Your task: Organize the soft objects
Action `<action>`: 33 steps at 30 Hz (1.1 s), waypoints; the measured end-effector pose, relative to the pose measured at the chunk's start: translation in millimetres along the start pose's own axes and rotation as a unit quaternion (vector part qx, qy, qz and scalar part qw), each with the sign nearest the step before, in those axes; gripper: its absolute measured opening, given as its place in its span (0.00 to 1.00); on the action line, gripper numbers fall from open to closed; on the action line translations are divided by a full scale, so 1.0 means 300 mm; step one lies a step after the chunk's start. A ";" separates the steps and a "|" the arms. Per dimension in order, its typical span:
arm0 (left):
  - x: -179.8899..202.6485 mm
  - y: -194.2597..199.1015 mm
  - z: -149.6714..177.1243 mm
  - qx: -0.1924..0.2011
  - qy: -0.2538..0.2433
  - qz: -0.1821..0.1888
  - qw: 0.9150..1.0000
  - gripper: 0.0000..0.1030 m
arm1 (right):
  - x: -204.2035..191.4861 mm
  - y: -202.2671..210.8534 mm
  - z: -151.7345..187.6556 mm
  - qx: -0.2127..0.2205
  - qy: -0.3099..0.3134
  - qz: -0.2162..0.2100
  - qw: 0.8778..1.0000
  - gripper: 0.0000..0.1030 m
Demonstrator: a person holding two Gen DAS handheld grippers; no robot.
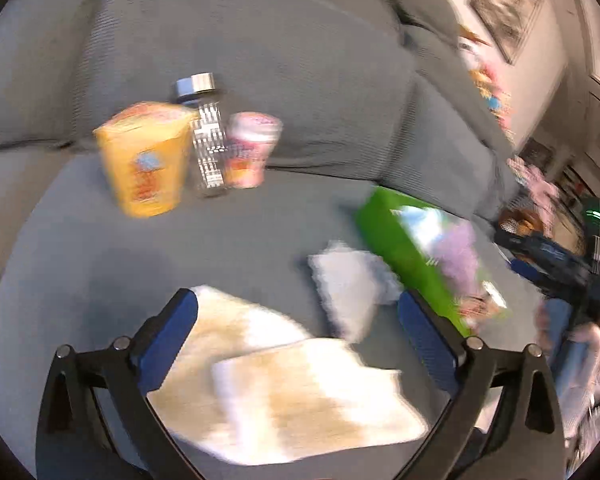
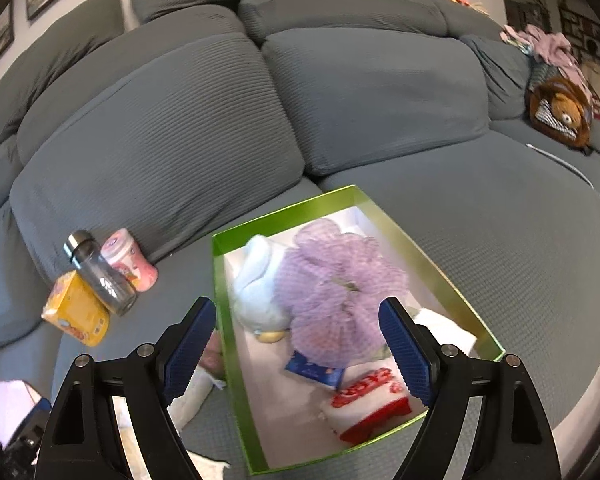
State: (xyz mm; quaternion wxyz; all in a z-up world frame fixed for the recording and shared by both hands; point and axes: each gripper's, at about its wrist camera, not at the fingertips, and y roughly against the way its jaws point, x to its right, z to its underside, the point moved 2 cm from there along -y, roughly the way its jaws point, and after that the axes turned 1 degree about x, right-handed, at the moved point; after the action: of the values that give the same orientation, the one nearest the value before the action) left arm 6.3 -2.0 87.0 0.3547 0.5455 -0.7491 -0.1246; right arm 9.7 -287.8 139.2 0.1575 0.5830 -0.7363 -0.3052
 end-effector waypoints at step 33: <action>-0.258 -0.004 0.040 -0.016 0.100 -0.131 0.986 0.96 | -0.460 -0.410 0.323 -0.127 0.186 0.036 0.974 0.55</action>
State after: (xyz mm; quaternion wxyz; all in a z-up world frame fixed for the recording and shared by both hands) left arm 11.1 65.1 47.2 0.4171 0.6425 -0.6301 -0.1273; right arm 83.7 -146.7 4.3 0.3750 0.5780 -0.6700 -0.2766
